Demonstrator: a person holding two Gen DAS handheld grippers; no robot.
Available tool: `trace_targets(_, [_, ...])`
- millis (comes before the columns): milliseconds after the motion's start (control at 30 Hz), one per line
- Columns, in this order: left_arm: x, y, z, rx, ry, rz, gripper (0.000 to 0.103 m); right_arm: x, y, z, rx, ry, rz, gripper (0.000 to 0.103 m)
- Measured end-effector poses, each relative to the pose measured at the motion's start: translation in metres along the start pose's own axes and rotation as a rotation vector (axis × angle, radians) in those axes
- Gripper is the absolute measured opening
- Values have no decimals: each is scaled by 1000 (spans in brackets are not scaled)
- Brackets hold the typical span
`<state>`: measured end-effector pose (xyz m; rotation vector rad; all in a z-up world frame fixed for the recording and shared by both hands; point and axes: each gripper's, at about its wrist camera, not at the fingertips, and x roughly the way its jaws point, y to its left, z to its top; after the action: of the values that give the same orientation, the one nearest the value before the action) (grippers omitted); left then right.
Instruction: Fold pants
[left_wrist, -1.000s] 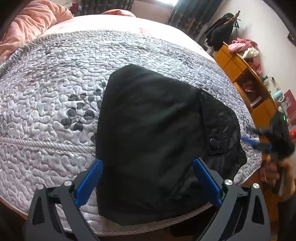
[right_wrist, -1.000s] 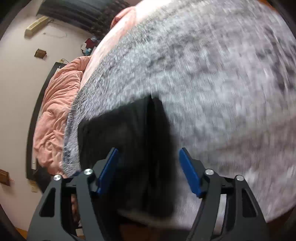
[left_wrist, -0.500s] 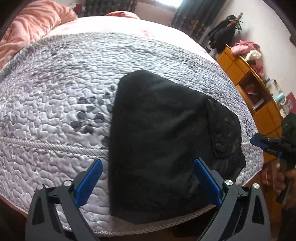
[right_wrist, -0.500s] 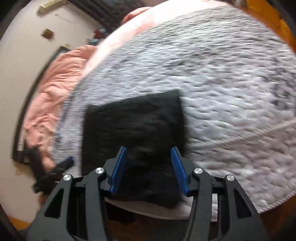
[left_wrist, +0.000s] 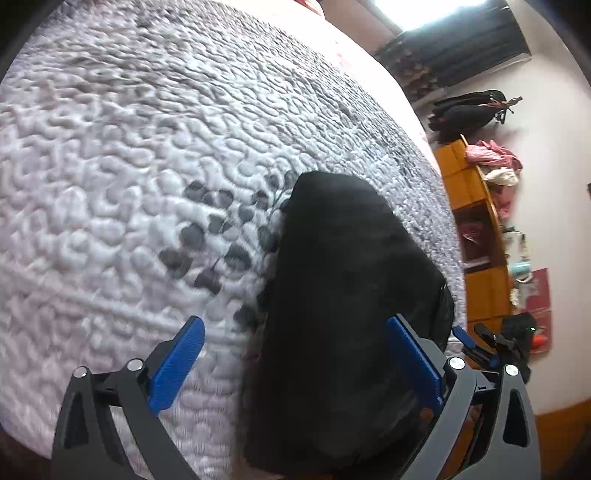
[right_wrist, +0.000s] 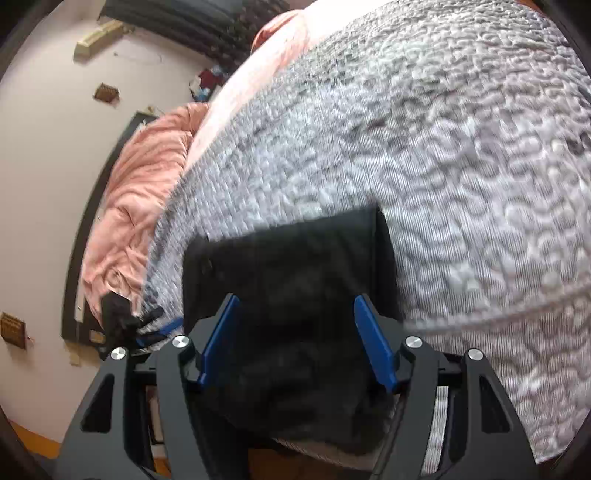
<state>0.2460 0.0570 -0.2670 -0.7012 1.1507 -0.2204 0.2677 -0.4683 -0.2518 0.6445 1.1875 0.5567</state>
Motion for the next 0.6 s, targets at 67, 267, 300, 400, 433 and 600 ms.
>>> trace_targets(67, [9, 1, 14, 2, 29, -40, 99, 10, -7, 15, 18, -2, 11, 65])
trace_targets(267, [31, 2, 37, 28, 136, -167, 99, 33, -42, 32, 67, 70, -50, 79])
trace_targets(300, [33, 5, 40, 30, 157, -201, 99, 28, -44, 32, 69, 62, -70, 96])
trace_targets(400, [39, 15, 43, 31, 201, -274, 99, 7, -65, 24, 125, 48, -34, 96])
trace_targets(433, [43, 20, 45, 27, 222, -304, 99, 5, -77, 19, 170, 75, 9, 97])
trace_targets(600, [61, 33, 40, 5, 295, -412, 99, 22, -99, -10, 216, 182, 136, 97])
